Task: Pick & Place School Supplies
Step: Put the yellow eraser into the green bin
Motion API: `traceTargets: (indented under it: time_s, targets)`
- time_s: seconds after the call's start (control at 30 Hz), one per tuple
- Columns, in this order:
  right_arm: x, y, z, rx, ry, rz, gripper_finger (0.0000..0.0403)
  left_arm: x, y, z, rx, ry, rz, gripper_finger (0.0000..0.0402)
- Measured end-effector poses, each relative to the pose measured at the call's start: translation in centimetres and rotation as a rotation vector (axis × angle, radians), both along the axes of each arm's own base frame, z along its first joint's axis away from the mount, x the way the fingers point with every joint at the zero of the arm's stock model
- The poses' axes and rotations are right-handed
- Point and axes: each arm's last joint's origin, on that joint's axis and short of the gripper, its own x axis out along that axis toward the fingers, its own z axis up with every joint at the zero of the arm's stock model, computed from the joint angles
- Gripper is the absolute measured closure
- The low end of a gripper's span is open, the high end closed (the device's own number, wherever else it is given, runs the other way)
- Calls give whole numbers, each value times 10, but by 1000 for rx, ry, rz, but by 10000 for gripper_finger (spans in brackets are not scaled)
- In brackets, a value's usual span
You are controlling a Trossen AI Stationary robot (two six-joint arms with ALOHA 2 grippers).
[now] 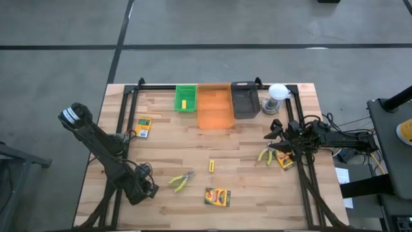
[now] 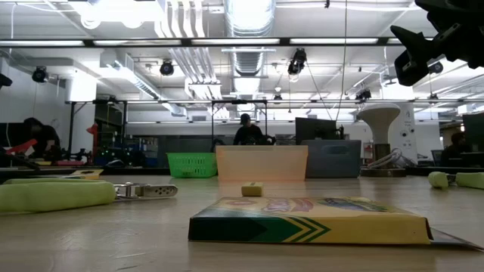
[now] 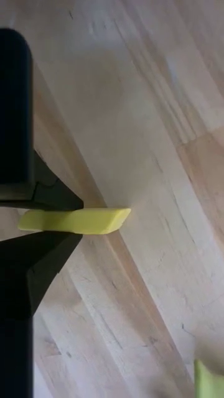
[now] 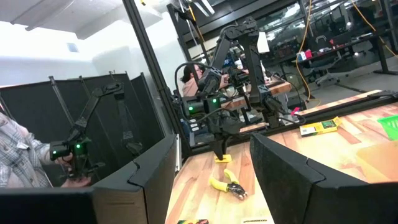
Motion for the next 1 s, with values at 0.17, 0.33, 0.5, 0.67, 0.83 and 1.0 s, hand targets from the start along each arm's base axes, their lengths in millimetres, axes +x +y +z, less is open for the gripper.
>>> traceTargets:
  time_s: [0.17,0.33,0.5,0.67,0.83,1.0]
  targets:
    - [0,0,0,0,0,0,202,2,-2,5,-5,-14,10,348]
    - [0,0,0,0,0,0,202,7,-6,17,25,-53,21,348]
    - [0,0,0,0,0,0,202,9,-7,34,85,-61,32,348]
    - [0,0,0,0,0,0,202,14,-8,58,194,-139,15,348]
    - [0,0,0,0,0,0,202,21,-7,87,363,-299,-19,348]
    - [0,0,0,0,0,0,202,28,-8,114,563,-496,-98,348]
